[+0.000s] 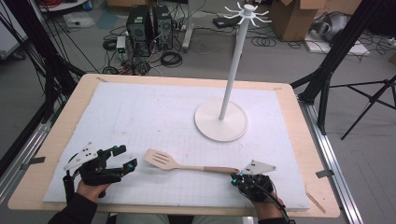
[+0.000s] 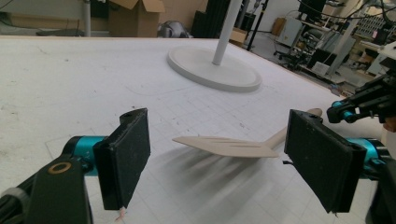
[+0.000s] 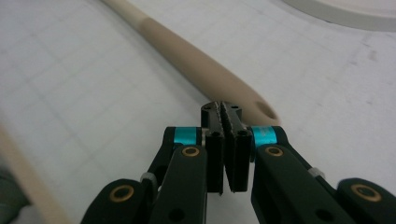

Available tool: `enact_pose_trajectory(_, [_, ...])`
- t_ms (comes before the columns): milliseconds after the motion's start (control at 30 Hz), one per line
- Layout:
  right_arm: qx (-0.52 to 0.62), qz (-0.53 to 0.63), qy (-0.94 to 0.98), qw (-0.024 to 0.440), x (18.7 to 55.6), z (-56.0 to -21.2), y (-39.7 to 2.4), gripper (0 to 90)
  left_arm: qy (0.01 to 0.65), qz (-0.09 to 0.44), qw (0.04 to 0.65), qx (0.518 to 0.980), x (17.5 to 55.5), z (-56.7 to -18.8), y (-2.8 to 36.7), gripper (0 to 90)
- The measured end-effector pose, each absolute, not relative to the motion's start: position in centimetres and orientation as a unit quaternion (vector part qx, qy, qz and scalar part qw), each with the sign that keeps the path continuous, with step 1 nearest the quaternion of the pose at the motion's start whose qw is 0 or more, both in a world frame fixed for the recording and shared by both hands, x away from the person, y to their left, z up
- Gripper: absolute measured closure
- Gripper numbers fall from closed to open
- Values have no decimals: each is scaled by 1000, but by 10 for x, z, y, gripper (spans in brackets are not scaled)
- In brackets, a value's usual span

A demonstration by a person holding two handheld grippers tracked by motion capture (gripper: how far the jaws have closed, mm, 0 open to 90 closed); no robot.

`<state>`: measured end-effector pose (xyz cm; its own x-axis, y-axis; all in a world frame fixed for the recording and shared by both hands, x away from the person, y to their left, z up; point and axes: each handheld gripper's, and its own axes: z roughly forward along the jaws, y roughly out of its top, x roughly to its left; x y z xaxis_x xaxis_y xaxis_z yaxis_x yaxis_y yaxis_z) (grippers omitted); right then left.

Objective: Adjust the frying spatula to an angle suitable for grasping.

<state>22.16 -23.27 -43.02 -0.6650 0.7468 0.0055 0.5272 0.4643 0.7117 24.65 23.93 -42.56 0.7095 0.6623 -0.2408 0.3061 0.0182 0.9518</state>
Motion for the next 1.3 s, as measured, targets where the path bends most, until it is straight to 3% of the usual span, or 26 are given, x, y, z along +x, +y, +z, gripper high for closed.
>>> enact_pose_trajectory(233, [385, 325, 849, 160, 226, -435, -230, 879, 353, 143, 621, 685, 246, -425, 239, 228])
enact_pose_trajectory(633, [387, 294, 847, 213, 236, -435, -228, 884, 355, 145, 618, 687, 246, -426, 239, 229])
enact_pose_trajectory(1300, [441, 287, 817, 235, 296, -436, -217, 842, 353, 143, 619, 687, 246, -426, 238, 228])
